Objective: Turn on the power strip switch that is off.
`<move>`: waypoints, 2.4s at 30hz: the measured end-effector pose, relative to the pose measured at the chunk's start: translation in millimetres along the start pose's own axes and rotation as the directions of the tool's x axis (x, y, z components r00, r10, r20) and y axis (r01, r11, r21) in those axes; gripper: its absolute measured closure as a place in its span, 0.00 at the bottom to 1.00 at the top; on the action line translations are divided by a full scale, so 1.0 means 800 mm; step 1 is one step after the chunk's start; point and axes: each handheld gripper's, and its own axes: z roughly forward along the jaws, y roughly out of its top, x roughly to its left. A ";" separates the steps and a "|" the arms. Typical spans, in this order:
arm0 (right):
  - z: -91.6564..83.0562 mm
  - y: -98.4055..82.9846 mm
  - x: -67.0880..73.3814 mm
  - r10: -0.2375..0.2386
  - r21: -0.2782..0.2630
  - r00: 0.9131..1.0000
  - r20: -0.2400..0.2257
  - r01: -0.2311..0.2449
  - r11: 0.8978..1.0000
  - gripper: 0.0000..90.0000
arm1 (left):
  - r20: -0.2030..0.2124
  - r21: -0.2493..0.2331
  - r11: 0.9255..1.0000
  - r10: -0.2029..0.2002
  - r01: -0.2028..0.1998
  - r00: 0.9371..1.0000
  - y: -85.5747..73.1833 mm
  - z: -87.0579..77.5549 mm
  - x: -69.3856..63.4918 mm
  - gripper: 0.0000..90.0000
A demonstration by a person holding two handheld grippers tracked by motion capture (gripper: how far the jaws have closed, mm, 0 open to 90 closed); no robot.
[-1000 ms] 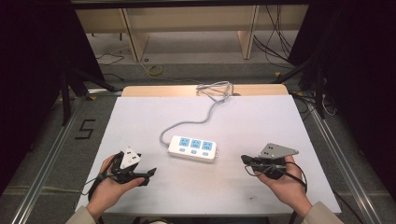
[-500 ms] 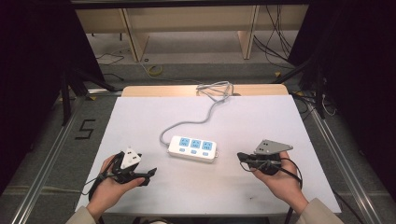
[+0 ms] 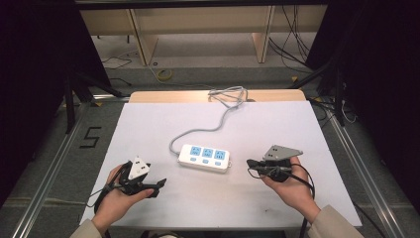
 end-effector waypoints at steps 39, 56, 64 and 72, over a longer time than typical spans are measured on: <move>0.046 0.032 0.008 -0.015 0.028 0.999 -0.046 0.016 0.999 1.00 | 0.001 0.000 1.000 0.004 -0.004 1.000 0.000 0.000 -0.001 0.26; 0.064 0.041 0.015 -0.025 0.032 0.998 -0.064 0.027 0.999 1.00 | 0.002 -0.002 1.000 0.006 -0.006 1.000 0.000 0.000 -0.002 0.27; 0.072 0.046 0.017 -0.029 0.034 0.997 -0.071 0.031 0.999 1.00 | 0.005 0.000 1.000 0.007 -0.007 1.000 0.000 0.000 -0.002 0.27; 0.080 0.050 0.019 -0.037 0.040 0.996 -0.078 0.040 0.998 1.00 | 0.004 -0.001 1.000 0.008 -0.008 1.000 0.001 0.000 -0.002 0.27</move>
